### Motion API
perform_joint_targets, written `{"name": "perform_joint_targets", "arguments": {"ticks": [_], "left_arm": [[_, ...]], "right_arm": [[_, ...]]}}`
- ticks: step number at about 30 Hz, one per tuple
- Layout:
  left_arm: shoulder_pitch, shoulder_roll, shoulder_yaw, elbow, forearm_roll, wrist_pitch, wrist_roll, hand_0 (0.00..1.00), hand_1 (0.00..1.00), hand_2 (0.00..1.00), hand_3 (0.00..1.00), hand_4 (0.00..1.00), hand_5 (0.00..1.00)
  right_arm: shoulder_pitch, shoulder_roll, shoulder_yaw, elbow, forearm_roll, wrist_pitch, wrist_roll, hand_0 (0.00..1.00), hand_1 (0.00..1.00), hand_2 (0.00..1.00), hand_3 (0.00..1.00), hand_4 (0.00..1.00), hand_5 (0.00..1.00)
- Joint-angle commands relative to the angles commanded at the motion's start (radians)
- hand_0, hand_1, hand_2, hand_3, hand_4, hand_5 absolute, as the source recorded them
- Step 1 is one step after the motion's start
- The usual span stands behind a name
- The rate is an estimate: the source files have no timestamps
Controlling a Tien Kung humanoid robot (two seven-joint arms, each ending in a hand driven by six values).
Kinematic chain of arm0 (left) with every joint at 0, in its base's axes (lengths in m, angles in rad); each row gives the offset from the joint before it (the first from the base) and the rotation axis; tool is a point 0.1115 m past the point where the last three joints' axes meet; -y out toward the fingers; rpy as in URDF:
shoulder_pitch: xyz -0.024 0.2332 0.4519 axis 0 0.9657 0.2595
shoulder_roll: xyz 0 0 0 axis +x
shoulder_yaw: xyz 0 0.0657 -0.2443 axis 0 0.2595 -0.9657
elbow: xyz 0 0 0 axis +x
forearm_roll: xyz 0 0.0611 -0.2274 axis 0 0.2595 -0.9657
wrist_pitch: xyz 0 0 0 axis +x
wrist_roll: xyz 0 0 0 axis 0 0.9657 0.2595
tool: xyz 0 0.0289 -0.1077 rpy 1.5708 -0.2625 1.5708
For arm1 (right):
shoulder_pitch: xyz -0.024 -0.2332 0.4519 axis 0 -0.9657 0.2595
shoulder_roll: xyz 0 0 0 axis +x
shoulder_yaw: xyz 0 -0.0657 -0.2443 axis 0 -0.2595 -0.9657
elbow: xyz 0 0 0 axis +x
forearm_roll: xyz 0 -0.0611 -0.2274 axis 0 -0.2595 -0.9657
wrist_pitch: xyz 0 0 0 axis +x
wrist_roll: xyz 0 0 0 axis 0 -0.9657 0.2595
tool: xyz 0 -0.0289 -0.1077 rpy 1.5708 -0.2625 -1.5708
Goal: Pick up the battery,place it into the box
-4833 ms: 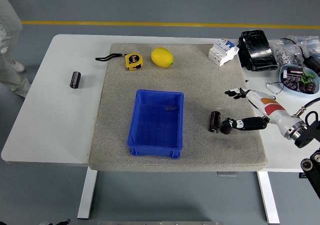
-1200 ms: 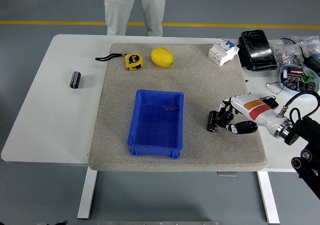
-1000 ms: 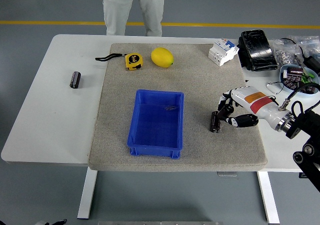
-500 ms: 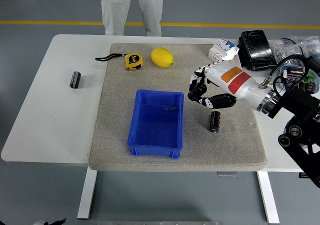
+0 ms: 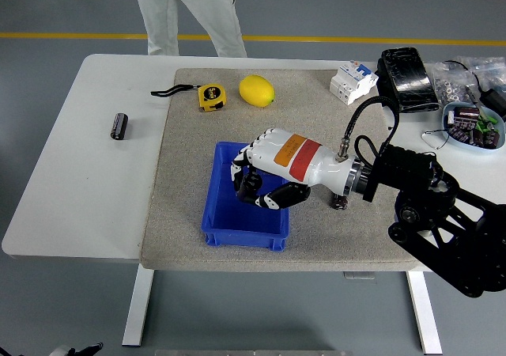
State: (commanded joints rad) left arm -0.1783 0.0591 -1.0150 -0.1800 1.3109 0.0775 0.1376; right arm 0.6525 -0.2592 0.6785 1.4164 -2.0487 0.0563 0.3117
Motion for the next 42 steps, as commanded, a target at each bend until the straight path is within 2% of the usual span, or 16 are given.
{"name": "perform_joint_targets", "arguments": {"ticks": [5, 6, 11, 12, 18, 22, 27, 35, 42], "left_arm": [[-0.001, 0.001, -0.005, 0.0, 0.006, 0.002, 0.0, 0.632, 0.574, 0.699, 0.702, 0.718, 0.709], [-0.002, 0.001, -0.005, 0.0, 0.007, 0.002, 0.0, 0.627, 0.569, 0.693, 0.701, 0.717, 0.707], [-0.003, 0.001, -0.009, 0.0, 0.014, 0.002, 0.0, 0.627, 0.569, 0.693, 0.701, 0.717, 0.707], [-0.003, 0.001, -0.009, 0.0, 0.014, 0.002, 0.001, 0.624, 0.569, 0.692, 0.699, 0.718, 0.706], [-0.001, 0.001, -0.011, 0.0, 0.018, 0.003, 0.001, 0.625, 0.571, 0.689, 0.699, 0.718, 0.706], [0.003, 0.0, -0.016, 0.0, 0.02, 0.004, 0.002, 0.625, 0.571, 0.689, 0.699, 0.718, 0.706], [0.007, -0.002, -0.023, 0.0, 0.03, 0.001, 0.004, 0.623, 0.569, 0.69, 0.696, 0.716, 0.705], [0.011, -0.006, -0.027, 0.0, 0.035, -0.002, 0.007, 0.629, 0.573, 0.693, 0.694, 0.714, 0.703], [0.008, -0.007, -0.021, 0.0, 0.021, 0.003, 0.004, 0.633, 0.583, 0.699, 0.695, 0.71, 0.701]], "right_arm": [[0.008, 0.002, 0.004, -0.016, -0.002, -0.008, 0.002, 0.491, 0.498, 0.543, 0.552, 0.781, 0.072], [0.008, 0.002, 0.004, -0.019, -0.003, -0.004, 0.002, 0.569, 0.635, 0.727, 0.721, 0.921, 0.164], [0.006, 0.005, 0.006, -0.031, 0.003, -0.005, 0.016, 0.569, 0.635, 0.727, 0.721, 0.921, 0.164], [0.006, 0.005, 0.008, -0.032, 0.004, -0.007, 0.019, 0.698, 0.71, 0.797, 0.824, 0.941, 0.165], [-0.014, 0.0, 0.051, -0.044, 0.002, -0.008, 0.029, 0.696, 0.709, 0.789, 0.817, 0.948, 0.174], [-0.039, -0.024, 0.106, -0.058, -0.005, 0.003, 0.027, 0.696, 0.709, 0.789, 0.817, 0.948, 0.174], [-0.089, -0.043, 0.193, -0.113, -0.006, 0.011, 0.015, 0.674, 0.69, 0.765, 0.79, 0.96, 0.187], [-0.197, -0.049, 0.324, -0.198, -0.01, 0.019, 0.002, 0.68, 0.689, 0.765, 0.791, 0.981, 0.194], [-0.233, -0.063, 0.324, -0.226, -0.019, 0.019, 0.009, 0.66, 0.689, 0.767, 0.79, 0.998, 0.216]]}}
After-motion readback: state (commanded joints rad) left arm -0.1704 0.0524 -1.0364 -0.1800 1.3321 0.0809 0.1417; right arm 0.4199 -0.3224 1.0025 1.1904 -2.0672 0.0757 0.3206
